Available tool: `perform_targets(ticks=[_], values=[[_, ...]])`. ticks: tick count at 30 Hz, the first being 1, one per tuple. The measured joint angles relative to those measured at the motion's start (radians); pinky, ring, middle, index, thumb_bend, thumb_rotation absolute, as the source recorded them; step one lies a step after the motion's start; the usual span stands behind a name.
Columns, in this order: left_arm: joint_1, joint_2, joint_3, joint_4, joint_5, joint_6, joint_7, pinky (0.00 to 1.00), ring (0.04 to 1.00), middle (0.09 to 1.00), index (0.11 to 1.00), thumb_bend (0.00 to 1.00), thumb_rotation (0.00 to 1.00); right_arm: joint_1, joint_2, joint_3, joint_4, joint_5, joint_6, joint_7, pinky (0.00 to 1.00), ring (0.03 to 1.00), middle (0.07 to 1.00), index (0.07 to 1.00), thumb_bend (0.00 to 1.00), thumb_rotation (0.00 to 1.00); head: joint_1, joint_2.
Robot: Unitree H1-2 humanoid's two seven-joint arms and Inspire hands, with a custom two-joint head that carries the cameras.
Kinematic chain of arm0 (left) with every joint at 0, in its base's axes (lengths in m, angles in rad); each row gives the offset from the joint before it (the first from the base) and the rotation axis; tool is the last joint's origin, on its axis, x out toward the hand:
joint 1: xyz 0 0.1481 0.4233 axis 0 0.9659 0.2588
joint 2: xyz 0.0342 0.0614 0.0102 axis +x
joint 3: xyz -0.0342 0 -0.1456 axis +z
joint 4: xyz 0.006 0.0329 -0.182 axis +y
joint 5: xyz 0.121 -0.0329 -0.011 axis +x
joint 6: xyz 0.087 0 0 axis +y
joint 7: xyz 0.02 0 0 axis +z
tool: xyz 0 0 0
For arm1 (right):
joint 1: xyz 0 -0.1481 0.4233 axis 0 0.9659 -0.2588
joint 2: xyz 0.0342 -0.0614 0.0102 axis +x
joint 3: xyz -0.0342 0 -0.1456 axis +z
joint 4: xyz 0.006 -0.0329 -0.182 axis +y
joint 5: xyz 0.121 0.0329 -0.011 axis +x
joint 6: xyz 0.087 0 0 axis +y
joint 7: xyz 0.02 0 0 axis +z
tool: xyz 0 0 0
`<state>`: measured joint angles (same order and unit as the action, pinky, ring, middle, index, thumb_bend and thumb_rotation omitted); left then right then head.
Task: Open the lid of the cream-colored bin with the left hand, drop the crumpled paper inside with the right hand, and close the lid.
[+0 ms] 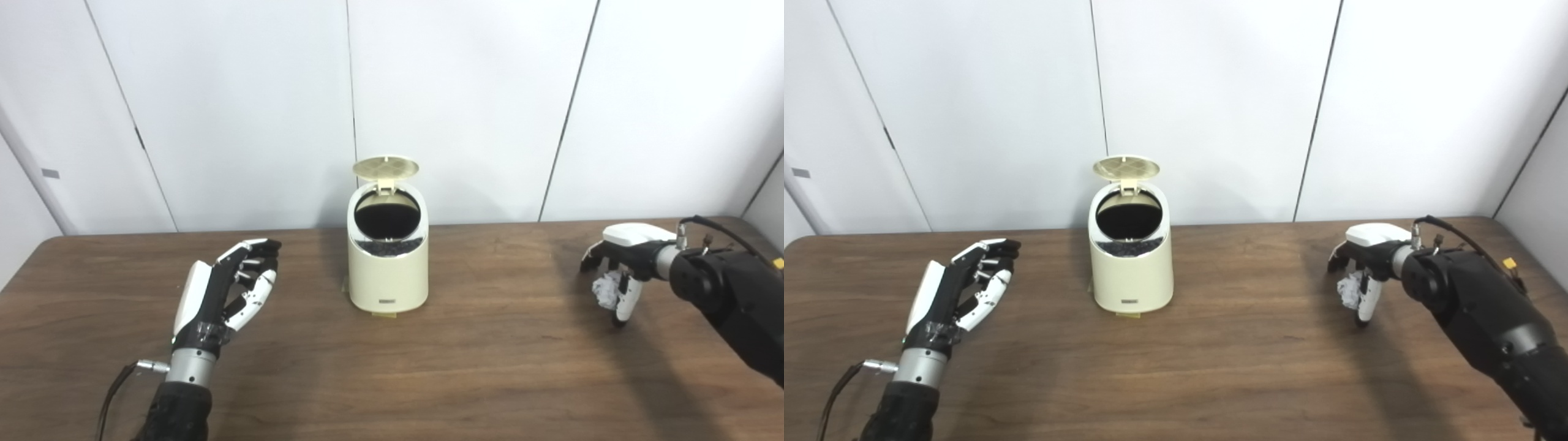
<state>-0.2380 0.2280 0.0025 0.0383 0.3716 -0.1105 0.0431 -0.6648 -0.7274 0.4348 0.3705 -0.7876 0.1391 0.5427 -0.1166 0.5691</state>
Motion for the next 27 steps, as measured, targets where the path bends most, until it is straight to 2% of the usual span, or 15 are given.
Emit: perform_targets(ticks=[5, 8, 10, 15, 18, 22, 25, 26, 27], values=[[0.0, 0.002, 0.0, 0.0, -0.001, -0.015, 0.0, 0.54, 0.675, 0.728, 0.745, 0.26, 0.59, -0.001, 0.0, -0.007, 0.032, -0.001, -0.026, -0.029, 0.6, 0.767, 0.836, 0.744, 0.94, 0.08, 0.0, 0.0], [0.0, 0.003, 0.0, 0.0, 0.0, -0.017, 0.0, 0.54, 0.679, 0.732, 0.746, 0.26, 0.59, 0.0, 0.0, -0.011, 0.031, 0.0, -0.026, -0.028, 0.59, 0.755, 0.834, 0.738, 0.94, 0.09, 0.0, 0.0], [0.0, 0.003, 0.0, 0.0, 0.0, -0.017, 0.0, 0.5, 0.641, 0.714, 0.748, 0.26, 0.59, 0.0, 0.0, -0.011, 0.031, -0.001, -0.026, -0.029, 0.58, 0.741, 0.819, 0.731, 0.95, 0.1, 0.0, 0.0], [0.0, 0.003, 0.0, 0.0, 0.001, -0.017, 0.0, 0.5, 0.644, 0.716, 0.748, 0.26, 0.6, 0.0, 0.0, -0.008, 0.032, -0.012, -0.025, -0.035, 0.58, 0.728, 0.804, 0.717, 0.93, 0.12, 0.0, -0.002], [0.0, 0.003, 0.0, 0.0, -0.001, -0.018, 0.0, 0.52, 0.66, 0.72, 0.744, 0.25, 0.57, 0.0, 0.001, -0.005, 0.032, -0.025, -0.025, -0.039, 0.57, 0.724, 0.804, 0.714, 0.92, 0.12, 0.0, -0.002], [0.0, 0.003, 0.0, 0.0, -0.001, -0.022, 0.0, 0.58, 0.702, 0.745, 0.748, 0.25, 0.59, -0.002, 0.003, -0.001, 0.045, -0.041, -0.024, -0.056, 0.63, 0.823, 0.855, 0.71, 0.93, 0.15, 0.005, 0.003], [0.0, 0.003, 0.0, 0.0, -0.001, -0.022, 0.0, 0.55, 0.68, 0.739, 0.751, 0.24, 0.58, -0.003, 0.005, -0.003, 0.055, -0.053, -0.022, -0.078, 0.61, 0.779, 0.811, 0.678, 0.94, 0.11, 0.003, 0.005], [0.0, 0.003, 0.0, 0.0, -0.001, -0.022, 0.0, 0.53, 0.67, 0.734, 0.75, 0.25, 0.59, -0.001, 0.007, -0.004, 0.054, -0.058, -0.024, -0.096, 0.58, 0.71, 0.757, 0.658, 0.89, 0.07, 0.003, 0.005], [0.0, 0.003, 0.0, 0.0, 0.0, -0.022, 0.0, 0.52, 0.657, 0.727, 0.749, 0.25, 0.59, 0.003, 0.011, -0.005, 0.054, -0.059, -0.028, -0.117, 0.52, 0.635, 0.693, 0.56, 0.67, 0.1, 0.003, 0.005]])
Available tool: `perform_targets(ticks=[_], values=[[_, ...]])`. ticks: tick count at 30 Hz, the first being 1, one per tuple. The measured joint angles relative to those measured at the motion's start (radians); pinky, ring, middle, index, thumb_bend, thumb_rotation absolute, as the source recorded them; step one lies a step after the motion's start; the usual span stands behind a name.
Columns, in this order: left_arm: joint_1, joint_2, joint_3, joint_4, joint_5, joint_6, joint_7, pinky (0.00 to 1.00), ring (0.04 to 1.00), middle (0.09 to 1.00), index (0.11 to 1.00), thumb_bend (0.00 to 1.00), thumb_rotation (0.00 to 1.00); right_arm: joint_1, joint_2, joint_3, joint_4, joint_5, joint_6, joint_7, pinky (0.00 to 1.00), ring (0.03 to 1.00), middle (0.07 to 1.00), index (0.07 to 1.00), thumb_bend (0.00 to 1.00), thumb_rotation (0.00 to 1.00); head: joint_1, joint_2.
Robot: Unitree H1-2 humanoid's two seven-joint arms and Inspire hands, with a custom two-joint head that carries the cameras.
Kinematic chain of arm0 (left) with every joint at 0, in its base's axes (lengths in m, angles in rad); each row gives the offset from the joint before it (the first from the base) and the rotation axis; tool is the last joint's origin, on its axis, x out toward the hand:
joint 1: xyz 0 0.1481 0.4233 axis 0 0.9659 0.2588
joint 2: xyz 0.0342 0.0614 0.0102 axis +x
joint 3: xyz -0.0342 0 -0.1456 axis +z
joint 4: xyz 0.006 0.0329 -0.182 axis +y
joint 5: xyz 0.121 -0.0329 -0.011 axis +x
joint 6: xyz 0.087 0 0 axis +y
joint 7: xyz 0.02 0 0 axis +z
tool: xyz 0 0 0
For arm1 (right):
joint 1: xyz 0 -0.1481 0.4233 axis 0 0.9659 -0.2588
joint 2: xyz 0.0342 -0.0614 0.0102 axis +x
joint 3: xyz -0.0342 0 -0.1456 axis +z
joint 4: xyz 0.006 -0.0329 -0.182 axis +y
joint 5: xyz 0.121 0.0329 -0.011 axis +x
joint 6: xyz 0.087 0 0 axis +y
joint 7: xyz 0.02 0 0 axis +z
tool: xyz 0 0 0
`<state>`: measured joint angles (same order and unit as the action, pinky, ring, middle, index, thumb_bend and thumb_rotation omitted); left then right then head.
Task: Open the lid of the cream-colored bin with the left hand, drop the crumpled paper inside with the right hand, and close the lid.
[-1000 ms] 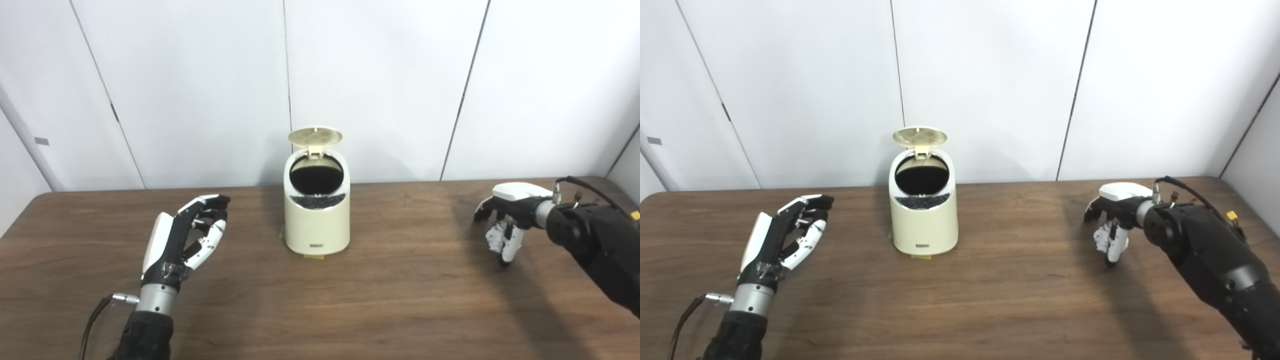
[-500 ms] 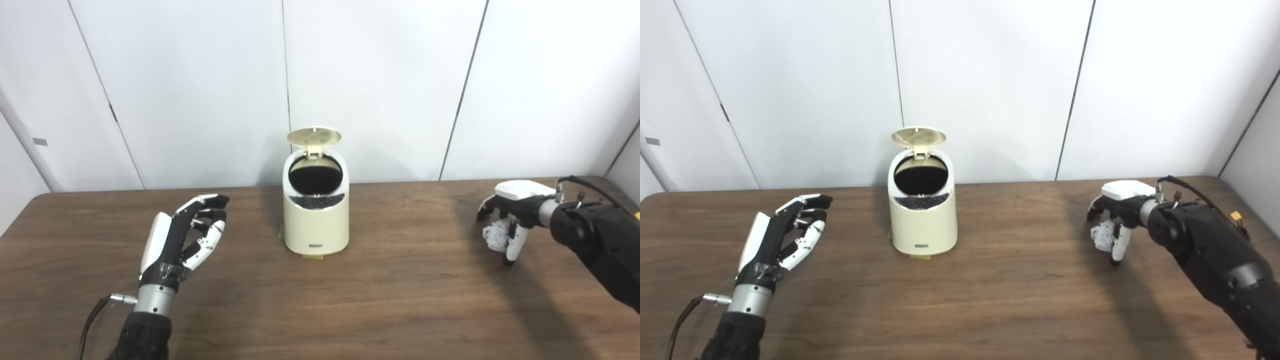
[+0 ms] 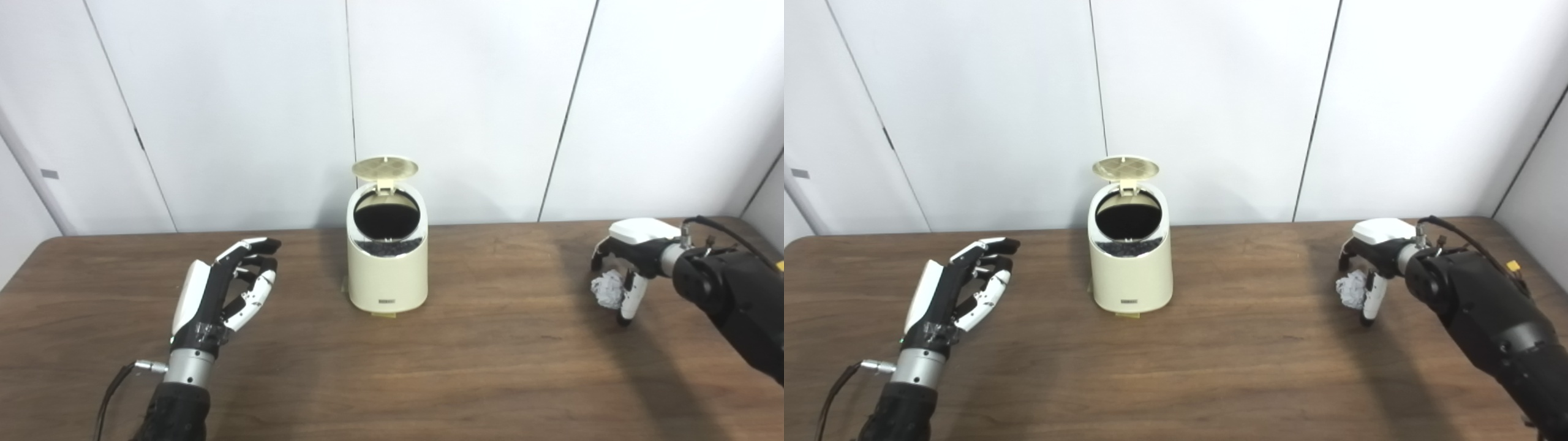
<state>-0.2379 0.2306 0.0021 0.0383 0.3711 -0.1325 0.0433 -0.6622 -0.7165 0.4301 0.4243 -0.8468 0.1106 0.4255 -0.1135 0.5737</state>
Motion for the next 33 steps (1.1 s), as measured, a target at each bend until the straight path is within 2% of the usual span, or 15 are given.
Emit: perform_targets(ticks=[1, 2, 3, 5, 7, 9, 12, 17, 19, 22, 24, 27, 30, 32, 33], values=[[0.0, 0.0, 0.0, 0.0, 0.0, 0.0, 0.0, 0.5, 0.643, 0.72, 0.748, 0.25, 0.59, 0.003, 0.004, 0.0, 0.001, -0.002, -0.006, -0.025, 0.49, 0.588, 0.619, 0.515, 0.6, 0.05, 0.003, 0.002], [0.0, 0.0, 0.0, 0.0, 0.0, 0.0, 0.0, 0.52, 0.656, 0.725, 0.747, 0.25, 0.59, 0.005, 0.007, 0.002, 0.007, -0.009, -0.016, -0.051, 0.44, 0.483, 0.562, 0.506, 0.55, 0.02, 0.003, 0.002], [0.0, 0.0, 0.0, 0.0, 0.001, 0.0, 0.0, 0.53, 0.667, 0.731, 0.748, 0.25, 0.6, 0.002, 0.01, 0.006, 0.024, -0.015, -0.027, -0.079, 0.39, 0.428, 0.519, 0.517, 0.53, 0.01, 0.003, 0.003], [0.0, 0.0, 0.0, -0.001, 0.002, 0.0, 0.0, 0.56, 0.684, 0.734, 0.747, 0.25, 0.61, -0.012, 0.015, 0.019, 0.058, -0.041, -0.029, -0.115, 0.36, 0.386, 0.48, 0.53, 0.52, 0.0, 0.002, 0.003], [0.0, 0.0, 0.0, -0.002, 0.002, 0.0, 0.0, 0.6, 0.71, 0.74, 0.745, 0.26, 0.61, -0.022, 0.018, 0.032, 0.076, -0.052, -0.022, -0.124, 0.31, 0.369, 0.464, 0.536, 0.51, 0.0, 0.002, 0.005], [0.0, 0.0, 0.0, -0.003, 0.001, 0.0, 0.0, 0.6, 0.71, 0.738, 0.745, 0.25, 0.62, -0.028, 0.021, 0.043, 0.076, -0.071, -0.016, -0.122, 0.3, 0.365, 0.457, 0.538, 0.51, 0.0, 0.002, 0.006], [0.0, 0.0, 0.0, -0.004, 0.002, 0.0, 0.0, 0.54, 0.677, 0.728, 0.744, 0.26, 0.62, -0.032, 0.023, 0.044, 0.075, -0.076, 0.012, -0.101, 0.27, 0.353, 0.453, 0.537, 0.51, 0.0, 0.002, 0.006], [0.001, 0.0, 0.0, -0.006, 0.021, 0.01, 0.0, 0.47, 0.624, 0.703, 0.75, 0.27, 0.63, -0.032, 0.024, 0.04, 0.08, -0.074, 0.021, -0.105, 0.32, 0.37, 0.462, 0.542, 0.51, 0.0, 0.002, 0.005], [0.002, 0.0, 0.0, -0.008, 0.022, 0.024, 0.0, 0.42, 0.581, 0.677, 0.749, 0.29, 0.64, -0.026, 0.024, 0.04, 0.058, -0.077, 0.036, -0.088, 0.3, 0.359, 0.457, 0.542, 0.51, 0.0, 0.002, 0.005], [0.005, 0.0, 0.0, -0.008, 0.024, 0.03, 0.0, 0.43, 0.586, 0.682, 0.747, 0.29, 0.63, -0.01, 0.023, 0.032, 0.018, -0.082, 0.048, -0.078, 0.35, 0.377, 0.474, 0.531, 0.51, 0.0, 0.002, 0.005], [0.005, -0.002, 0.0, -0.008, 0.026, 0.03, 0.0, 0.36, 0.499, 0.629, 0.745, 0.28, 0.61, 0.006, 0.02, 0.02, -0.01, -0.081, 0.059, -0.069, 0.34, 0.376, 0.479, 0.53, 0.51, 0.0, 0.002, 0.005], [0.006, -0.003, 0.001, -0.008, 0.028, 0.033, 0.0, 0.32, 0.459, 0.604, 0.745, 0.28, 0.59, 0.02, 0.02, 0.006, -0.048, -0.08, 0.086, -0.033, 0.34, 0.372, 0.473, 0.535, 0.51, 0.0, 0.002, 0.005], [0.006, -0.004, 0.001, -0.008, 0.029, 0.034, 0.0, 0.38, 0.541, 0.65, 0.746, 0.29, 0.62, 0.03, 0.02, -0.007, -0.113, -0.071, 0.101, 0.025, 0.26, 0.354, 0.451, 0.532, 0.51, 0.0, 0.002, 0.005], [0.007, -0.004, 0.0, -0.008, 0.029, 0.034, 0.0, 0.37, 0.524, 0.645, 0.746, 0.28, 0.63, 0.027, 0.023, -0.002, -0.169, -0.082, 0.12, 0.078, 0.18, 0.264, 0.467, 0.495, 0.53, 0.0, -0.002, 0.005], [0.007, -0.004, 0.0, -0.008, 0.029, 0.034, 0.0, 0.37, 0.526, 0.648, 0.746, 0.28, 0.63, 0.022, 0.025, 0.002, -0.184, -0.091, 0.131, 0.109, 0.17, 0.251, 0.469, 0.49, 0.53, 0.0, 0.0, 0.005]])
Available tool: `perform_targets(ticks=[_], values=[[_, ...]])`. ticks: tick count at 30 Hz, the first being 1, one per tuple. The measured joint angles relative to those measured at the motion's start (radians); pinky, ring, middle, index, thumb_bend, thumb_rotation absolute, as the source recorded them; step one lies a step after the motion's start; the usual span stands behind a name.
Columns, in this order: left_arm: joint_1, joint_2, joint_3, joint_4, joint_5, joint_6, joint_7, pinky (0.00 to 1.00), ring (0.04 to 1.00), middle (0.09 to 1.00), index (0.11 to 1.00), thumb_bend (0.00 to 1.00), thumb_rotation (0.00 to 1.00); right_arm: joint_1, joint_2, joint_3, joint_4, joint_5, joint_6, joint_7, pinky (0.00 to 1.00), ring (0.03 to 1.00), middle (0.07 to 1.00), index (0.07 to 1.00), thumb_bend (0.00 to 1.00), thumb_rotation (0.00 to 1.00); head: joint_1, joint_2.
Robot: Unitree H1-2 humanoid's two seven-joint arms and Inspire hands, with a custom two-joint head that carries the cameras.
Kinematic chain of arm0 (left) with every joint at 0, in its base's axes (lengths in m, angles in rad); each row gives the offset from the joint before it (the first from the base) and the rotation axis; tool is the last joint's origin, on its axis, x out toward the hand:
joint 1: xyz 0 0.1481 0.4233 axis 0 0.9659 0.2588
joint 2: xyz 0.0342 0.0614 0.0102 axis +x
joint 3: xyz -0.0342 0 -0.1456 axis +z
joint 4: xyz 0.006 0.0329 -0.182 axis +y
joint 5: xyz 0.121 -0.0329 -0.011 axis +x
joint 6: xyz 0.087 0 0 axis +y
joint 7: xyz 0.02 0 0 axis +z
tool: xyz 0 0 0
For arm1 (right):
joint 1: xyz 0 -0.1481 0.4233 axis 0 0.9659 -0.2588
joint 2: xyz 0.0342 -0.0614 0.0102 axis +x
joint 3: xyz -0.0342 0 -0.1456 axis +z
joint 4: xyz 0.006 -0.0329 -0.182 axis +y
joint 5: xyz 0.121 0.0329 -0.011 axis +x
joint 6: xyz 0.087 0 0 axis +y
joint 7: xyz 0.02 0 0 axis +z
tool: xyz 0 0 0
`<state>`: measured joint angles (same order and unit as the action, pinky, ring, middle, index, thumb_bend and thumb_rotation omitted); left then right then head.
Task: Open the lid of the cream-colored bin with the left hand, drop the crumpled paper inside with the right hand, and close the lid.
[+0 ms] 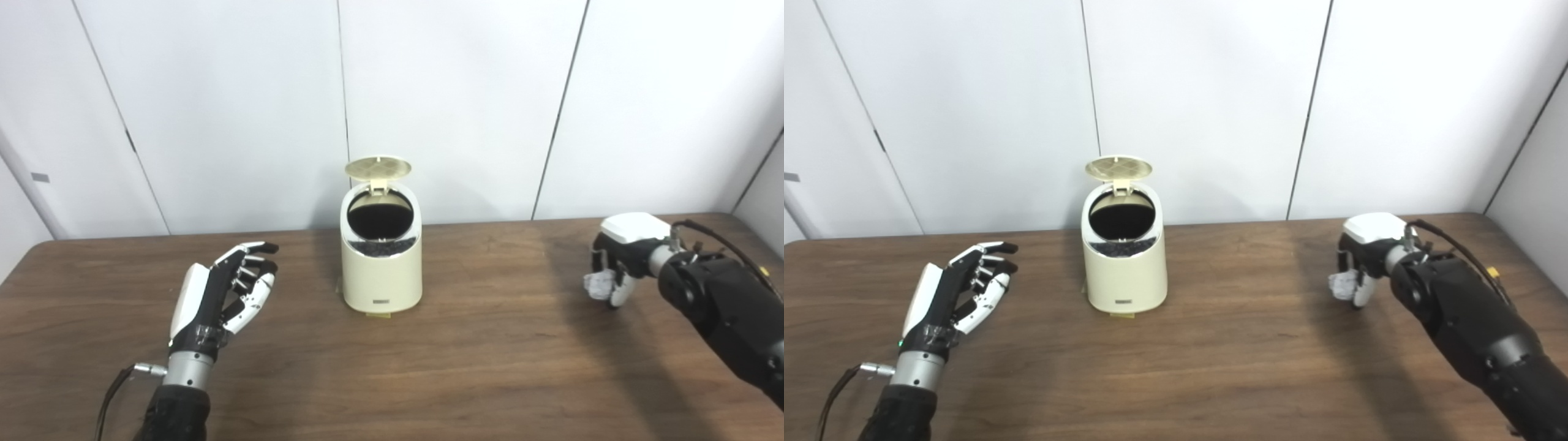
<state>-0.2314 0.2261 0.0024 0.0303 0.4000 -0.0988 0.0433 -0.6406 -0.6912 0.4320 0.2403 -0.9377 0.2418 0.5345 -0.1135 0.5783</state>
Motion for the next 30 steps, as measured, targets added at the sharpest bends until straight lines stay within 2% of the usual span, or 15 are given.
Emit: perform_targets(ticks=[2, 4, 6, 9, 10, 13, 15, 17, 20, 22, 24, 25, 26, 28, 30], values=[[0.0, 0.0, -0.001, 0.0, 0.0, 0.0, 0.0, 0.42, 0.574, 0.67, 0.744, 0.28, 0.63, -0.012, 0.006, 0.002, -0.031, -0.021, 0.022, 0.041, 0.19, 0.267, 0.472, 0.486, 0.53, 0.0, 0.002, 0.0], [0.0, 0.0, 0.0, 0.0, 0.0, 0.0, 0.0, 0.45, 0.604, 0.683, 0.743, 0.28, 0.63, -0.019, 0.013, -0.011, -0.068, -0.027, 0.029, 0.057, 0.27, 0.344, 0.437, 0.494, 0.53, 0.0, 0.002, 0.002], [0.0, 0.0, -0.001, 0.0, 0.0, 0.0, 0.0, 0.43, 0.589, 0.674, 0.742, 0.27, 0.63, -0.03, 0.019, -0.015, -0.095, -0.028, 0.029, 0.078, 0.31, 0.388, 0.449, 0.494, 0.53, 0.0, 0.002, 0.002], [0.0, 0.0, -0.001, 0.0, 0.0, -0.001, 0.0, 0.47, 0.628, 0.69, 0.742, 0.27, 0.62, -0.046, 0.02, -0.027, -0.125, -0.023, 0.027, 0.109, 0.26, 0.334, 0.404, 0.498, 0.53, 0.0, 0.002, 0.002], [0.0, 0.0, -0.001, 0.0, 0.001, -0.001, 0.0, 0.49, 0.647, 0.698, 0.741, 0.27, 0.63, -0.049, 0.021, -0.038, -0.138, -0.013, 0.028, 0.117, 0.24, 0.319, 0.446, 0.49, 0.53, 0.0, 0.002, 0.002], [0.0, 0.0, -0.001, 0.0, 0.001, -0.001, 0.0, 0.51, 0.667, 0.71, 0.739, 0.27, 0.64, -0.07, 0.023, -0.052, -0.16, -0.007, 0.026, 0.144, 0.26, 0.333, 0.412, 0.496, 0.53, 0.0, -0.003, 0.0], [0.0, 0.0, -0.002, 0.0, 0.001, -0.001, 0.0, 0.52, 0.673, 0.713, 0.738, 0.27, 0.63, -0.094, 0.023, -0.05, -0.164, -0.007, 0.016, 0.159, 0.26, 0.33, 0.462, 0.487, 0.53, 0.0, -0.003, 0.0], [0.0, 0.0, -0.002, 0.0, 0.001, -0.001, 0.0, 0.48, 0.635, 0.697, 0.74, 0.27, 0.63, -0.113, 0.023, -0.053, -0.164, 0.006, -0.01, 0.163, 0.24, 0.312, 0.471, 0.484, 0.53, 0.0, -0.003, 0.0], [0.0, 0.0, -0.002, 0.002, 0.001, -0.002, 0.001, 0.45, 0.611, 0.684, 0.74, 0.27, 0.63, -0.123, 0.025, -0.07, -0.193, 0.045, -0.019, 0.179, 0.25, 0.315, 0.402, 0.497, 0.53, 0.0, -0.006, -0.005], [0.0, 0.0, -0.002, 0.005, 0.001, -0.005, 0.002, 0.51, 0.66, 0.706, 0.742, 0.27, 0.62, -0.124, 0.03, -0.074, -0.227, 0.062, -0.021, 0.188, 0.28, 0.342, 0.407, 0.497, 0.53, 0.0, -0.002, -0.008], [0.0, 0.0, -0.005, 0.009, 0.001, -0.008, 0.004, 0.55, 0.687, 0.719, 0.741, 0.26, 0.6, -0.129, 0.037, -0.068, -0.265, 0.059, -0.018, 0.216, 0.24, 0.306, 0.445, 0.489, 0.53, 0.0, 0.002, -0.009], [0.0, 0.0, -0.005, 0.011, -0.001, -0.009, 0.005, 0.56, 0.697, 0.726, 0.741, 0.27, 0.59, -0.133, 0.044, -0.067, -0.283, 0.055, -0.017, 0.224, 0.23, 0.298, 0.418, 0.494, 0.53, 0.0, 0.002, -0.009], [-0.001, 0.0, -0.006, 0.014, -0.003, -0.01, 0.005, 0.56, 0.695, 0.725, 0.741, 0.26, 0.58, -0.14, 0.053, -0.064, -0.301, 0.048, -0.016, 0.234, 0.35, 0.345, 0.413, 0.493, 0.53, 0.0, 0.002, -0.009], [-0.004, -0.002, -0.009, 0.019, -0.005, -0.01, 0.004, 0.56, 0.698, 0.727, 0.745, 0.26, 0.59, -0.157, 0.067, -0.053, -0.333, 0.045, -0.026, 0.245, 0.44, 0.385, 0.418, 0.489, 0.53, 0.0, 0.002, -0.011], [-0.006, -0.004, -0.012, 0.02, -0.004, -0.01, 0.005, 0.55, 0.693, 0.723, 0.749, 0.26, 0.59, -0.181, 0.072, -0.038, -0.35, 0.041, -0.052, 0.255, 0.41, 0.396, 0.436, 0.484, 0.53, 0.0, 0.003, -0.012]])
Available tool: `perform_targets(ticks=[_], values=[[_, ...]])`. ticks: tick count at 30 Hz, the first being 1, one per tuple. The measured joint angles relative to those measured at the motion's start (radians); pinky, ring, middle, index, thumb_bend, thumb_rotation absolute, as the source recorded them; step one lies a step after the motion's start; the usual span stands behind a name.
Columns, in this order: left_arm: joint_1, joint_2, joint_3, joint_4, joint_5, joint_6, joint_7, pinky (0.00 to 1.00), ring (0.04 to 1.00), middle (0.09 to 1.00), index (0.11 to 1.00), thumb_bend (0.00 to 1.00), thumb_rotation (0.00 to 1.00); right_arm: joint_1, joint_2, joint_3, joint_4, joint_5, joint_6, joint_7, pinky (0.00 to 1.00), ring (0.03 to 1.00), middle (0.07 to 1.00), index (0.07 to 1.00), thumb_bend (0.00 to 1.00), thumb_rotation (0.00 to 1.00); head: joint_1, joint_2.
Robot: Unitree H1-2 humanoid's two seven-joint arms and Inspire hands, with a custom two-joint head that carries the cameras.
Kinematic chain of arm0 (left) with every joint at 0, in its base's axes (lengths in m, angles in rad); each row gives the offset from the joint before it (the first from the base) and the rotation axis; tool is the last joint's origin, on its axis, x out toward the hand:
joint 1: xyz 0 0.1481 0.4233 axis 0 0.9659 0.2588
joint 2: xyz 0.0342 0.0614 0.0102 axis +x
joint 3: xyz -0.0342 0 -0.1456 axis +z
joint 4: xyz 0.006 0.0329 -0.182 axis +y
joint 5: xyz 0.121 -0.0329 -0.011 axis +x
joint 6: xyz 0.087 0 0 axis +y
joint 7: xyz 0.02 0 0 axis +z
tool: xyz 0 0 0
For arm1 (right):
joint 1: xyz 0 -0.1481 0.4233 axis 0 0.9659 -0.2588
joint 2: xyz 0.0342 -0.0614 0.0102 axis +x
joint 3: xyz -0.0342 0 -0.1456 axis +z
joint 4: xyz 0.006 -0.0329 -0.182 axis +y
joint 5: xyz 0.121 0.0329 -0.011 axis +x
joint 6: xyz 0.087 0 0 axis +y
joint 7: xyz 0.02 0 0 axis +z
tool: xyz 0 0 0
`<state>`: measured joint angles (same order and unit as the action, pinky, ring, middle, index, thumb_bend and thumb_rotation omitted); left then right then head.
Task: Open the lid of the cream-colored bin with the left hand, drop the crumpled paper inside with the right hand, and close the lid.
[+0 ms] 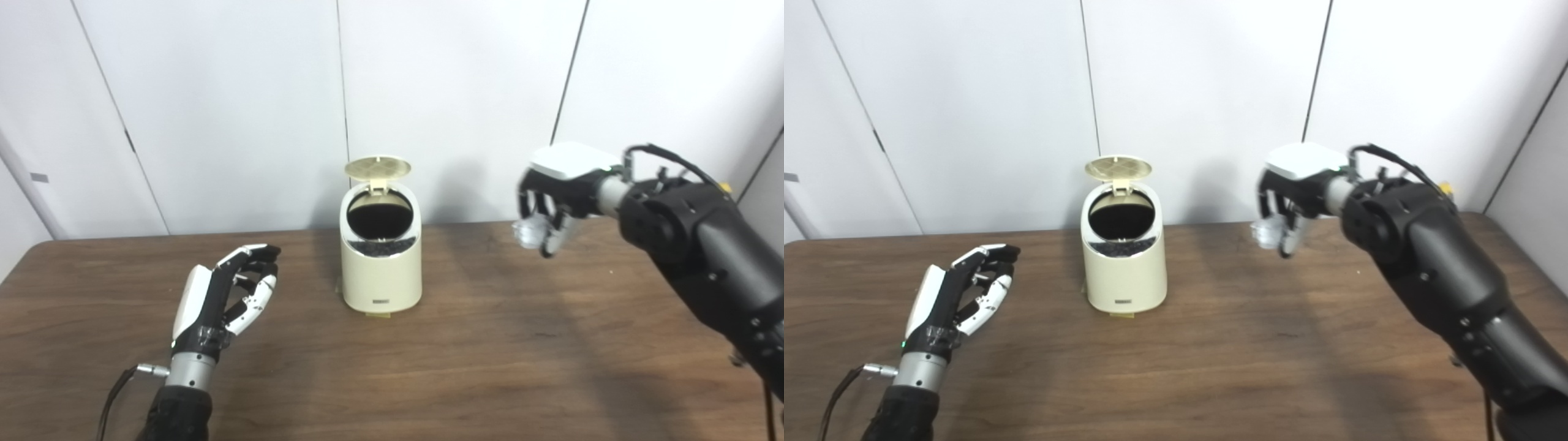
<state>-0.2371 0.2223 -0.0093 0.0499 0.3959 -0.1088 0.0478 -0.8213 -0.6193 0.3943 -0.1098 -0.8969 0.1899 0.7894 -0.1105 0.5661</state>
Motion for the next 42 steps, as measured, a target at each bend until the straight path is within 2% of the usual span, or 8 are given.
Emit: perform_targets(ticks=[5, 15, 19, 22, 25, 29, 39, 42], values=[[0.0, 0.0, -0.009, 0.003, 0.003, -0.001, 0.002, 0.54, 0.686, 0.725, 0.744, 0.25, 0.47, -0.022, 0.059, -0.017, -0.068, -0.004, 0.017, 0.015, 0.16, 0.246, 0.393, 0.486, 0.52, 0.0, 0.014, -0.006], [0.0, 0.0, -0.025, 0.015, 0.001, -0.005, 0.0, 0.63, 0.749, 0.772, 0.77, 0.26, 0.56, -0.083, 0.15, 0.025, -0.099, -0.028, 0.013, 0.089, 0.25, 0.319, 0.422, 0.481, 0.53, 0.0, 0.018, -0.008], [0.0, -0.003, -0.03, 0.015, 0.001, -0.005, 0.0, 0.64, 0.753, 0.774, 0.773, 0.26, 0.56, -0.099, 0.197, 0.024, -0.098, -0.05, 0.014, 0.087, 0.46, 0.4, 0.481, 0.475, 0.53, 0.0, 0.025, -0.011], [0.0, -0.003, -0.03, 0.015, 0.001, -0.005, 0.0, 0.65, 0.76, 0.778, 0.773, 0.26, 0.56, -0.099, 0.228, 0.03, -0.094, -0.079, 0.015, 0.079, 0.25, 0.278, 0.455, 0.483, 0.53, 0.0, 0.028, -0.011], [0.0, -0.004, -0.032, 0.015, 0.001, -0.004, -0.001, 0.64, 0.759, 0.781, 0.775, 0.26, 0.57, -0.098, 0.27, 0.033, -0.071, -0.112, 0.017, 0.058, 0.16, 0.218, 0.462, 0.485, 0.53, 0.0, 0.029, -0.009], [0.001, -0.007, -0.033, 0.015, 0.001, -0.004, -0.001, 0.63, 0.751, 0.778, 0.777, 0.26, 0.58, -0.097, 0.305, 0.038, -0.015, -0.119, 0.002, 0.006, 0.34, 0.358, 0.452, 0.485, 0.53, 0.0, 0.035, -0.008], [0.001, -0.01, -0.035, 0.011, -0.004, 0.0, -0.006, 0.63, 0.752, 0.776, 0.776, 0.26, 0.57, -0.092, 0.357, 0.053, 0.106, -0.153, -0.027, -0.113, 0.22, 0.314, 0.429, 0.497, 0.53, 0.0, 0.038, -0.008], [0.001, -0.01, -0.035, 0.011, -0.004, 0.0, -0.006, 0.63, 0.754, 0.777, 0.777, 0.26, 0.58, -0.091, 0.364, 0.054, 0.138, -0.144, -0.05, -0.157, 0.24, 0.373, 0.48, 0.507, 0.52, 0.0, 0.038, -0.008]])
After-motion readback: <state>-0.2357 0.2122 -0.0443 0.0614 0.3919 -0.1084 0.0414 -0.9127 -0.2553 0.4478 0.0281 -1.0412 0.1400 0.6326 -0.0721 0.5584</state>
